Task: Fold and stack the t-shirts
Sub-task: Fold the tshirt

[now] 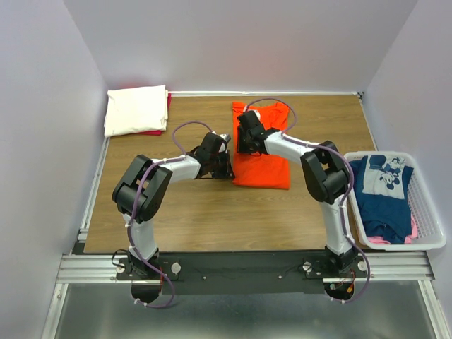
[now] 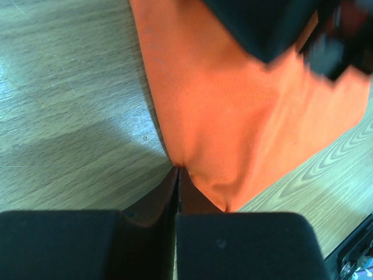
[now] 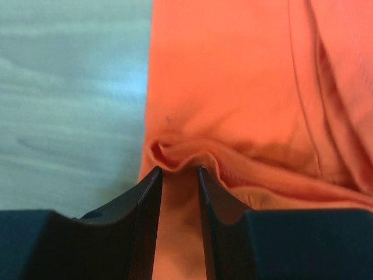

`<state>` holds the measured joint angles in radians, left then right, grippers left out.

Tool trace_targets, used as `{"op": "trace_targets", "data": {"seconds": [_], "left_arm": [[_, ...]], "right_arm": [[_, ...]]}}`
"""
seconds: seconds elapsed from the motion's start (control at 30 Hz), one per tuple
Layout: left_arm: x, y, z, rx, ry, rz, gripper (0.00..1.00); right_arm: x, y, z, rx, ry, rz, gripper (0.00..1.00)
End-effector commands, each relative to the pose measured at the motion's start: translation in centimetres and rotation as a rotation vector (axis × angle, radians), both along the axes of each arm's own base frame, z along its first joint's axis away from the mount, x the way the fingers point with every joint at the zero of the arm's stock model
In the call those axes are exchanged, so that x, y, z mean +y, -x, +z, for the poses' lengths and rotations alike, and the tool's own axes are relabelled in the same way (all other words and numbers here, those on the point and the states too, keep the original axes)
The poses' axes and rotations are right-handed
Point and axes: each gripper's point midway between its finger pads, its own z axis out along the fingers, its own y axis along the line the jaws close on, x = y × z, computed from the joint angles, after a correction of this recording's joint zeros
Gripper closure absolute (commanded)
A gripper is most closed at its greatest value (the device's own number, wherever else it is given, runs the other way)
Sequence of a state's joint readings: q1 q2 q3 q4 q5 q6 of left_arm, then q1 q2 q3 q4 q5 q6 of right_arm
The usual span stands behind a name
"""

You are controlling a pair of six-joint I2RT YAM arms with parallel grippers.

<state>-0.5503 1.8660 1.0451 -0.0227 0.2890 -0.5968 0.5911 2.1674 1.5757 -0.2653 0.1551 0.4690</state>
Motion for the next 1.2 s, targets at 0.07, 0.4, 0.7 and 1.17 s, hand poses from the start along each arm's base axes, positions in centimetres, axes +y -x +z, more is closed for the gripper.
{"op": "trace_targets", "data": {"seconds": [0.07,0.4,0.7,1.17], "left_arm": [[-0.8,-0.2,2.1,-0.052,0.039,-0.033,0.92],[-0.9,-0.6,3.5,-0.086,0.047,-0.048,0.86],[0.4,-0.4,4.3,-0.104,0.015,-0.065,0.62],[1.4,2.5,2.7,-0.058,0.005,-0.127,0.53]], "right_arm": [[0.1,-3.7,0.8,-0.075,0.030,-0.035,0.61],[-0.8,-2.9,7.5,-0.146,-0.067,-0.100,0.51],[-5.9,6.3,7.1,-0.031,-0.080,-0.153,0.50],[-13.2,13.3,3.5,0.045,0.059,-0.286,0.50]]}}
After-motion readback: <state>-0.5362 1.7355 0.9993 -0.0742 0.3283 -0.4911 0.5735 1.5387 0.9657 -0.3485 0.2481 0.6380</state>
